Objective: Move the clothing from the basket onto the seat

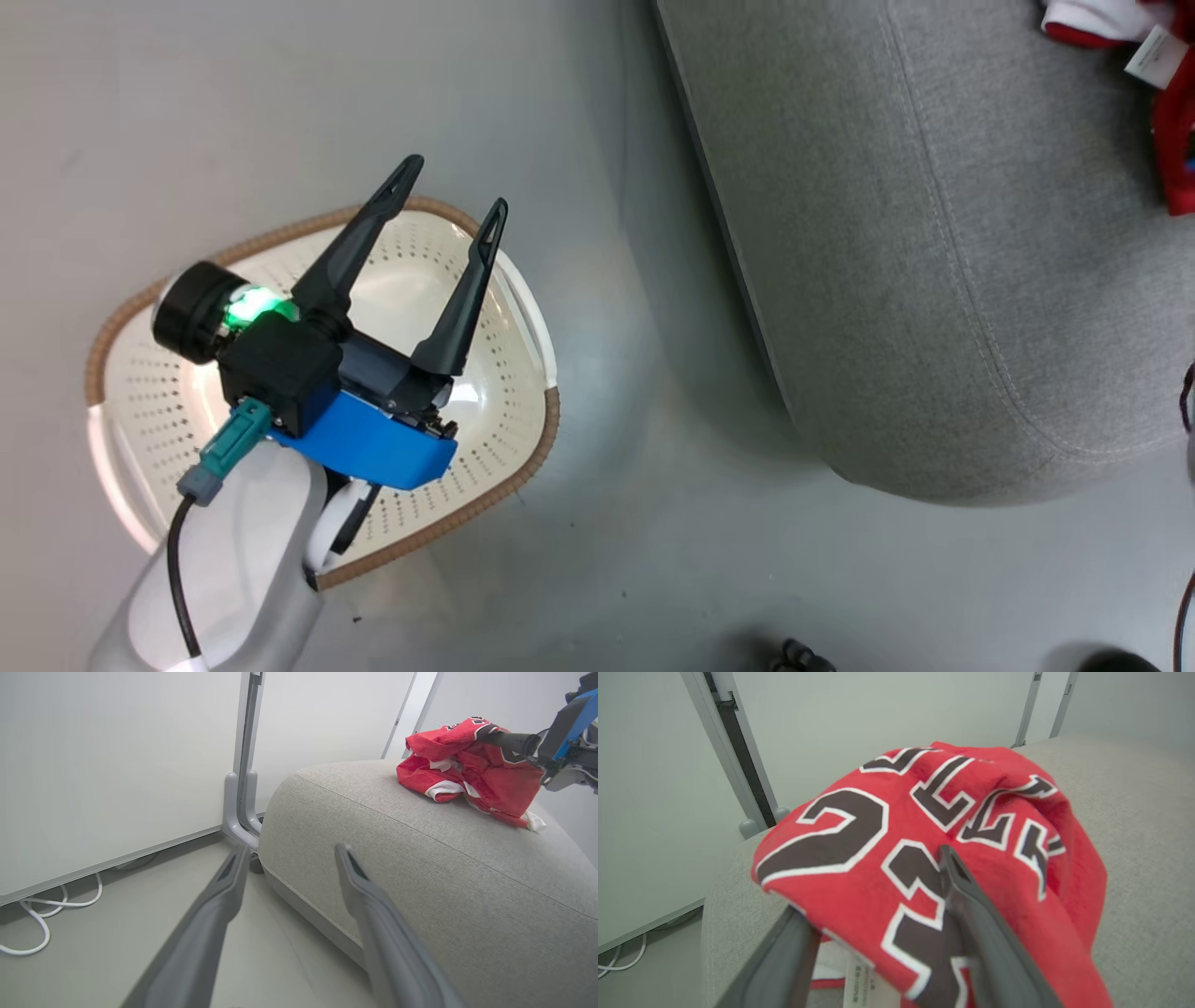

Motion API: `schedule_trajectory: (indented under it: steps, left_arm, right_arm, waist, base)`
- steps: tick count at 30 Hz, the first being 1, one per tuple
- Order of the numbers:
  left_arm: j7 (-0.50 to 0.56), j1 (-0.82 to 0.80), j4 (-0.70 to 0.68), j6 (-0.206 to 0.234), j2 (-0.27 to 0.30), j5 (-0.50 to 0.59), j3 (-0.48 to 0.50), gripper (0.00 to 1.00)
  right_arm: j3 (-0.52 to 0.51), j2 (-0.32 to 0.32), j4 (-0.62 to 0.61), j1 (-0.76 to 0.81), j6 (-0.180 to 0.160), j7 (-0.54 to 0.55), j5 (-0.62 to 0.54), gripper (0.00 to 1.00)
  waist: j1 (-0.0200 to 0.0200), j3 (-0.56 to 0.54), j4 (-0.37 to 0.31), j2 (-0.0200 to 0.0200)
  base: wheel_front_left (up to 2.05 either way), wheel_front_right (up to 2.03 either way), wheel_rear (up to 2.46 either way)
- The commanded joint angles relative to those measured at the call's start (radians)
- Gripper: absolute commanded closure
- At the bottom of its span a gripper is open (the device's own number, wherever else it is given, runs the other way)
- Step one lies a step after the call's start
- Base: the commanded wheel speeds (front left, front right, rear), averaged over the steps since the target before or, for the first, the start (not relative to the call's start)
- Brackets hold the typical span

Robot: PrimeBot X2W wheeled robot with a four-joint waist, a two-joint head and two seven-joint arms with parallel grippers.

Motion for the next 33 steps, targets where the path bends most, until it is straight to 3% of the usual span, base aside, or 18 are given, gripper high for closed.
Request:
schedule_trajectory:
  steps: [1,19,33]
  left_arm:
    - [-0.003,0.018,0.010,-0.002,-0.012,-0.006,0.008,0.00]
    - [-0.003,0.279,0.100,-0.002,-0.164,-0.044,0.188,0.00]
    - [-0.003,0.430,0.132,-0.002,-0.225,-0.050,0.337,0.00]
  right_arm:
    - [0.019,0.003,-0.016,0.040,0.000,-0.003,-0.008,0.00]
    - [0.240,0.062,-0.232,0.442,0.000,0.040,-0.030,0.00]
    - [0.322,0.144,-0.466,0.740,0.000,0.044,-0.076,0.00]
  waist:
    - [0.0000,-0.050,0.020,0.0000]
    - [0.0000,-0.454,0.144,0.0000]
    - [0.0000,-0.618,0.256,0.0000]
  base:
    - [0.00,0.00,0.00]
    - [0.00,0.00,0.00]
    - [0.00,0.00,0.00]
